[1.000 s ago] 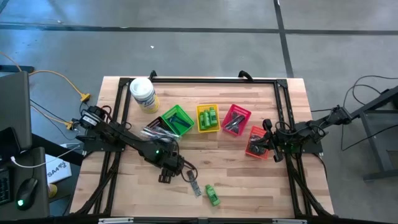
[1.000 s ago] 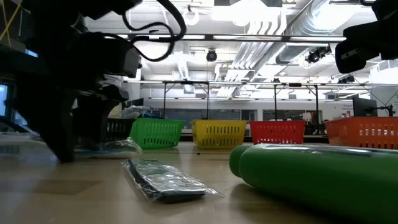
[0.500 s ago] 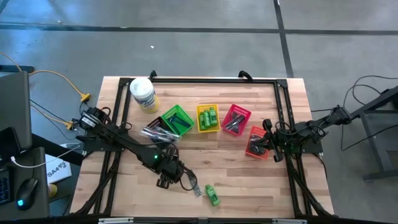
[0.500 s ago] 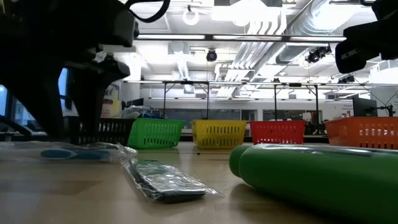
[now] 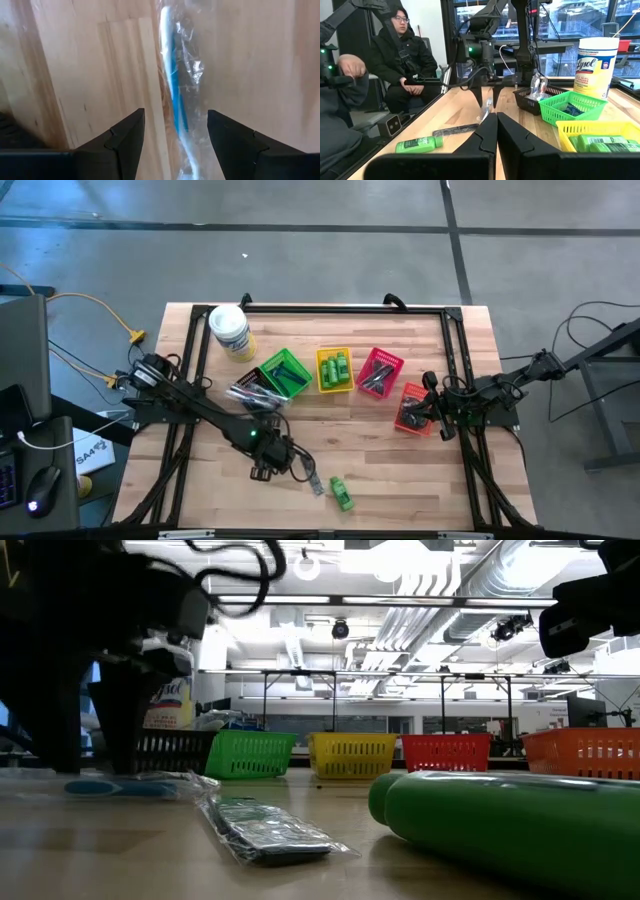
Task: Pick & Place Travel size toiletries
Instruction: Put the blue toothbrush into the black bin
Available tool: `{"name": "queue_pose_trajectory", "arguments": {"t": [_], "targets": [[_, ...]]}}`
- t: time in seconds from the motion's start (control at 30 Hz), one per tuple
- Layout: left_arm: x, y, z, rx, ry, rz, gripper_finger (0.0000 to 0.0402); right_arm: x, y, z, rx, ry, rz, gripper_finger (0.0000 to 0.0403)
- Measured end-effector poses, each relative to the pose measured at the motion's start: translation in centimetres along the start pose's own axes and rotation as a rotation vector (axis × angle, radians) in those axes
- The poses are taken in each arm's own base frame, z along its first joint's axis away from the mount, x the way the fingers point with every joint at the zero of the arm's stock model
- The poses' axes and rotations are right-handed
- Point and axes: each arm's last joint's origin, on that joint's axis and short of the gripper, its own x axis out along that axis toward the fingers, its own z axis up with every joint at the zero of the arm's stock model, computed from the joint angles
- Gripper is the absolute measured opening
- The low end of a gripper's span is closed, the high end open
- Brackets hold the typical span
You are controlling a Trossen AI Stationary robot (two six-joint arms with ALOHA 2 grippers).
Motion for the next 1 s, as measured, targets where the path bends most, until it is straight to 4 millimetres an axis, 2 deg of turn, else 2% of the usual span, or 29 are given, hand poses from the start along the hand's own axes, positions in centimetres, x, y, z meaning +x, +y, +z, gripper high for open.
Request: {"name": "queue_pose_trajectory", "arguments": {"t": [0.23,0.53,0.67,0.87,0.93,1.0], "targets": [[1.9,-0.3,0.1,0.008,0.041,0.017,0.0207,0.0,0.0,0.0,0.0,0.0,0.0,0.0003],[2.4,-0.4,0.1,0.012,0.052,0.021,0.0199,0.0,0.0,0.0,0.0,0.0,0.0,0.0003],[2.5,-0.4,0.1,0.011,0.053,0.018,0.015,0.0,0.0,0.0,0.0,0.0,0.0,0.0002],[2.6,-0.3,0.0,0.041,0.059,0.033,0.0031,0.0,0.0,0.0,0.004,0.0,0.0,0.0002],[2.6,-0.3,0.0,0.041,0.058,0.034,0.0015,0.0,0.0,0.0,0.004,0.0,0.0,0.0002],[2.6,-0.3,0.0,0.042,0.053,0.048,0.0024,0.0,0.0,0.0,-0.001,0.0,0.0,0.0002]]}}
